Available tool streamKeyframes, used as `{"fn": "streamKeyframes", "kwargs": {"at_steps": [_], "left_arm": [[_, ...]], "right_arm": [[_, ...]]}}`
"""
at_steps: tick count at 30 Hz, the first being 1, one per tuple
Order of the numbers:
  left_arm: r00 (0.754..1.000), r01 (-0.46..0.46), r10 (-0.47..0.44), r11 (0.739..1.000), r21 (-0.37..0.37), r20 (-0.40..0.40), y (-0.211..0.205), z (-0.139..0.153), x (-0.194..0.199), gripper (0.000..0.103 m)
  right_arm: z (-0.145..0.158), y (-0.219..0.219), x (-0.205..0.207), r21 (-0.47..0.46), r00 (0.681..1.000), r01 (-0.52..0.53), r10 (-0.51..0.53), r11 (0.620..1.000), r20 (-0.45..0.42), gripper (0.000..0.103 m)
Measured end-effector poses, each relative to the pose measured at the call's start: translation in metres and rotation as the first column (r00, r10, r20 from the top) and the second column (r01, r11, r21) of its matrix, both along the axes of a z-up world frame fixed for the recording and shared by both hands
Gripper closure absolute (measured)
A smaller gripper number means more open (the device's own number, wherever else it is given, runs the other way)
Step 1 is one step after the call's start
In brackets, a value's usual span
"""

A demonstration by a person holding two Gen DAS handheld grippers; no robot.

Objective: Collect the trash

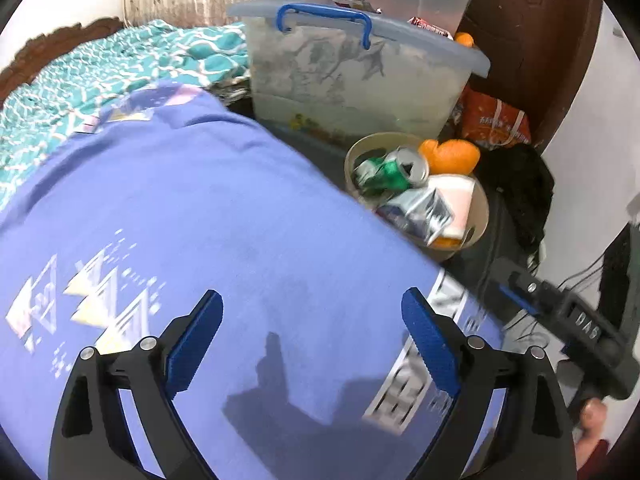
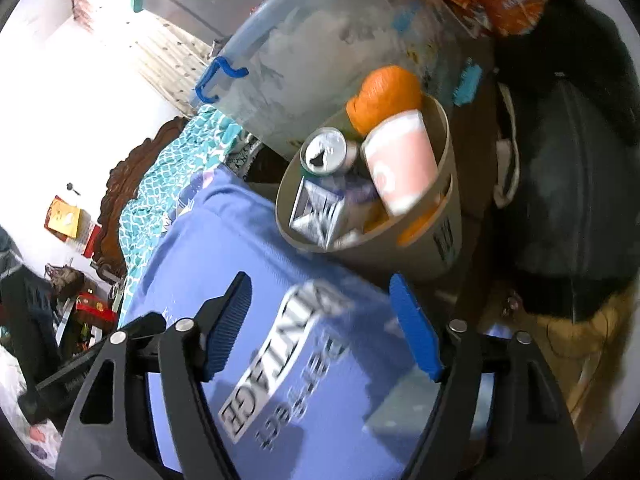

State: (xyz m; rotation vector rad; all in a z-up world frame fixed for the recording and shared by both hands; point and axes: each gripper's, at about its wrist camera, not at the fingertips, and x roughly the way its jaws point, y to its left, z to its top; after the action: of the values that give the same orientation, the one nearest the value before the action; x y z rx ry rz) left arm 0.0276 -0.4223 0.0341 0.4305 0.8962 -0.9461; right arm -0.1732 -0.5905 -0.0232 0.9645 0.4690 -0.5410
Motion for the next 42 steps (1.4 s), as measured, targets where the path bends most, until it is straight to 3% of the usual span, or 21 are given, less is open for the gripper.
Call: {"fn": "streamKeyframes", "kwargs": {"at_steps": [7, 12, 20, 27, 36, 42], "left_arm": [[0.998, -0.043, 0.044, 0.999, -0.02, 0.049, 0.051, 0.003, -0.008, 0.013], [0.993, -0.063, 0.065, 0.998, -0.027, 0.094, 0.077, 0.011, -0.011, 0.009], [0.98, -0.087, 0.099, 0.993, -0.077, 0.172, 0.114, 0.032, -0.021, 0.009], [0.971, -0.119, 0.143, 0.985, -0.128, 0.194, 0.146, 0.048, -0.02, 0.009], [0.956, -0.181, 0.209, 0.972, -0.147, 0.206, 0.169, 0.057, -0.012, 0.009], [0.938, -0.207, 0.243, 0.965, -0.162, 0.249, 0.175, 0.065, -0.016, 0.009]], "right_arm": [[0.007, 0.04, 0.006, -0.004, 1.0, 0.001, -0.002, 1.0, -0.005, 0.026], [0.023, 0.064, 0.006, -0.042, 1.0, 0.008, -0.008, 0.999, 0.004, 0.017], [0.042, 0.096, 0.008, -0.079, 1.0, 0.021, -0.021, 0.997, 0.004, 0.011], [0.061, 0.127, 0.014, -0.136, 1.0, 0.01, -0.009, 0.991, 0.013, 0.007], [0.081, 0.159, 0.014, -0.231, 1.0, 0.006, 0.0, 0.973, 0.025, 0.004], [0.079, 0.162, 0.01, -0.225, 1.0, 0.016, -0.012, 0.974, 0.021, 0.004]]}}
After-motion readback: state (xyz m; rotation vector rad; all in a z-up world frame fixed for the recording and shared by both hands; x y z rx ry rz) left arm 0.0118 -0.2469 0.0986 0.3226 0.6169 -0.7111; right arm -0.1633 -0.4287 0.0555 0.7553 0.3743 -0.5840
